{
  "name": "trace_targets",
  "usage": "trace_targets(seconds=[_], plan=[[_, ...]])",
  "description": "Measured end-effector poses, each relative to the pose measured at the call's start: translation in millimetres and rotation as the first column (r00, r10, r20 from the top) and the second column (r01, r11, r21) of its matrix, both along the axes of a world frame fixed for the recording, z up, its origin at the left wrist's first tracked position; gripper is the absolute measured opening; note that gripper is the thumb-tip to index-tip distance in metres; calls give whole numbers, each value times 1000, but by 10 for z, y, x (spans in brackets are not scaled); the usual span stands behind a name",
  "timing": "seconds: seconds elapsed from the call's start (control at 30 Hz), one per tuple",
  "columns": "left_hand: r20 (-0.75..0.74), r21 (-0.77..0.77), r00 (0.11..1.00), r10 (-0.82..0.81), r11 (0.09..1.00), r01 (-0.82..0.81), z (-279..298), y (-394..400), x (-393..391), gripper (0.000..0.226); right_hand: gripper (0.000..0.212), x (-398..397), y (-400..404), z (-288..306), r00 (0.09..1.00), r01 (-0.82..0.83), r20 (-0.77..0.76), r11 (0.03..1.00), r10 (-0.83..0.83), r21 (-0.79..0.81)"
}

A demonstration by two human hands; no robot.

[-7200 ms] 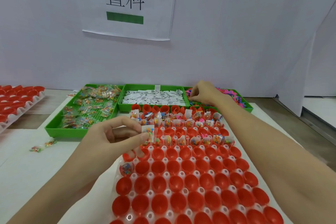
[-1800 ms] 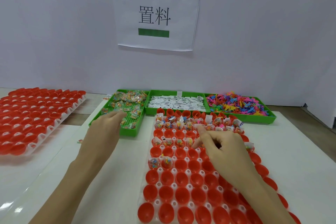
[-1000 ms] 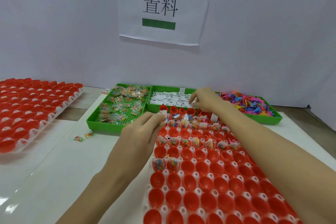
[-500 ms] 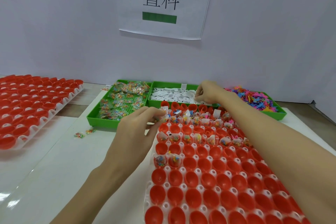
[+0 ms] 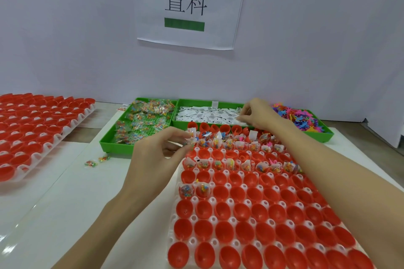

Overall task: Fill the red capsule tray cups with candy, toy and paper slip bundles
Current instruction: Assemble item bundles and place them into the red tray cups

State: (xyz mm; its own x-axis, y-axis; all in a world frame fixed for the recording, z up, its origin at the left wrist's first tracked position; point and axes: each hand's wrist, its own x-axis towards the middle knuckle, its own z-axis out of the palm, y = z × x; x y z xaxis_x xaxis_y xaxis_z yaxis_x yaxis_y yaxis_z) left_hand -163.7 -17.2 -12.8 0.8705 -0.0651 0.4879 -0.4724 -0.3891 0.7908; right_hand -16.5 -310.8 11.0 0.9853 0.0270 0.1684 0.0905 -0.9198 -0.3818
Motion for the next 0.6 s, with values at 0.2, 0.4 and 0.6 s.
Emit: trace_targets(seconds=[0.2, 0.4, 0.6], plan=[[-166, -251, 984, -63, 968, 19, 35, 16, 0, 14, 30, -163, -51, 41, 980, 77, 172, 991, -95, 108], [-323, -444, 915, -241, 892, 79, 86, 3, -24, 26, 27, -812, 189, 261, 971, -2, 201, 833, -131, 553], [-338, -446, 844, -416, 861, 245, 145, -84, -123, 35, 18, -1819, 549, 202, 991, -82, 132, 653, -28, 753]])
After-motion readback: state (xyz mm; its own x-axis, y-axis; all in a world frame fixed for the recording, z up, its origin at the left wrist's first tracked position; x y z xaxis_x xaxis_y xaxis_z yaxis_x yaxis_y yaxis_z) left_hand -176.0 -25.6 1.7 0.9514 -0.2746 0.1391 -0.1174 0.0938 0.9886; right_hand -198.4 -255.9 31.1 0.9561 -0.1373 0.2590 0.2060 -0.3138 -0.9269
